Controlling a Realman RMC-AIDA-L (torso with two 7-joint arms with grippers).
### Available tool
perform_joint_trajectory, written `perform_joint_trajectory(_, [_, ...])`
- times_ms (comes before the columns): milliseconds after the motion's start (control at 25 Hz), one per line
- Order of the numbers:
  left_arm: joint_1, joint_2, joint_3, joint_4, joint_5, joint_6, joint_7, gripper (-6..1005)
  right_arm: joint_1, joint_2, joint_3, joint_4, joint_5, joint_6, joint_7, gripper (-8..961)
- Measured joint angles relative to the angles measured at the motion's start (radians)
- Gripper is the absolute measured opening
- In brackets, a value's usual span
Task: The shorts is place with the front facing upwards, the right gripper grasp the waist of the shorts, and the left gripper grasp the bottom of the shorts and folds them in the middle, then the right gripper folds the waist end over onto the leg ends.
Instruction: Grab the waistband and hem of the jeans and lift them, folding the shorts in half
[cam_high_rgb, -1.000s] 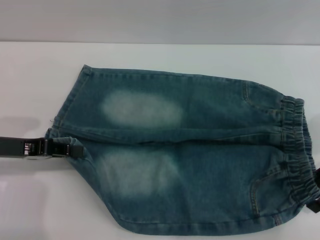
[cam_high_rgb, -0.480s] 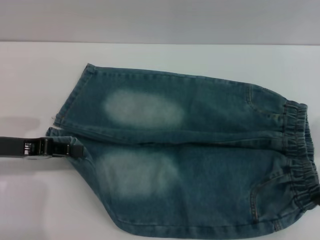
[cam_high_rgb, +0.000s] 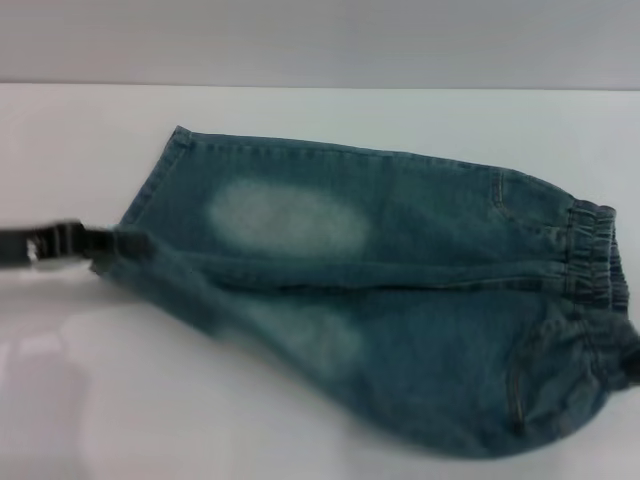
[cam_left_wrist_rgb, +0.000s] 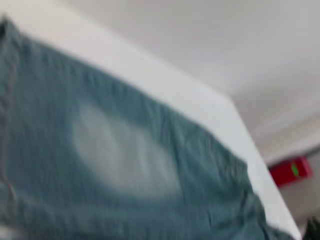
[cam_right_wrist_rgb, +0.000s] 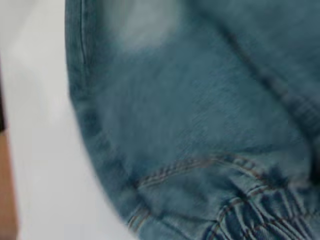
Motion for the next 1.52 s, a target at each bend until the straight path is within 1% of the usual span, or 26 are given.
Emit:
perform_joint_trajectory(80, [0.007,0.003,0.0,-0.015,-0.056,-0.012,-0.01,116,-0.022,-0.004,0.073,0.004,0.053,0.02,-0.023,0])
perform_joint_trajectory(160, [0.012,0.005,0.0,-0.024,-0.107,-0.027,-0.017,117,-0.049,-0.011,0.133,0.027,0.143,0.028,-0.036,0])
perform_joint_trajectory(240, [0.013,0.005,0.0,-0.026,-0.139,-0.043,-0.019,118,-0.078,-0.017,0.151,0.056,0.238,0.028,-0.051,0])
perform_joint_trajectory(280, [0.012,0.005,0.0,-0.026,-0.15,-0.052,-0.019,118,-0.094,-0.016,0.151,0.071,0.283,0.028,-0.06,0])
perform_joint_trajectory(440, [-0.002,-0.003,0.0,-0.024,-0.199,-0.091,-0.018,120,-0.142,0.006,0.177,0.106,0.39,0.058,-0.095,0])
perform_joint_trajectory(560, [-0.021,-0.011,0.0,-0.019,-0.222,-0.128,-0.004,121,-0.173,0.012,0.193,0.172,0.488,0.1,-0.141,0])
perform_joint_trajectory(640, [-0.036,-0.021,0.0,-0.022,-0.227,-0.144,0.017,122,-0.181,0.015,0.197,0.209,0.523,0.13,-0.162,0])
perform_joint_trajectory(720, [-0.046,-0.035,0.0,-0.024,-0.239,-0.172,0.041,122,-0.185,0.024,0.209,0.236,0.537,0.169,-0.179,0])
perform_joint_trajectory(880, [-0.059,-0.059,0.0,-0.016,-0.249,-0.256,0.074,124,-0.188,0.05,0.255,0.277,0.541,0.236,-0.22,0])
perform_joint_trajectory(1000, [-0.068,-0.077,0.0,-0.015,-0.254,-0.322,0.091,125,-0.193,0.073,0.31,0.296,0.543,0.269,-0.26,0])
perform_joint_trajectory(1080, [-0.075,-0.09,0.0,-0.015,-0.261,-0.374,0.104,126,-0.194,0.084,0.339,0.31,0.544,0.286,-0.284,0])
perform_joint_trajectory(1200, [-0.085,-0.107,0.001,-0.014,-0.264,-0.445,0.122,127,-0.196,0.102,0.357,0.328,0.557,0.325,-0.317,0])
perform_joint_trajectory(1280, [-0.09,-0.118,0.001,-0.014,-0.264,-0.498,0.135,128,-0.2,0.107,0.362,0.337,0.564,0.345,-0.331,0])
perform_joint_trajectory(1360, [-0.091,-0.127,0.001,-0.014,-0.264,-0.547,0.145,129,-0.206,0.108,0.364,0.352,0.569,0.358,-0.341,0])
perform_joint_trajectory(1520, [-0.096,-0.136,0.001,-0.009,-0.264,-0.615,0.165,130,-0.222,0.111,0.366,0.363,0.604,0.367,-0.351,0])
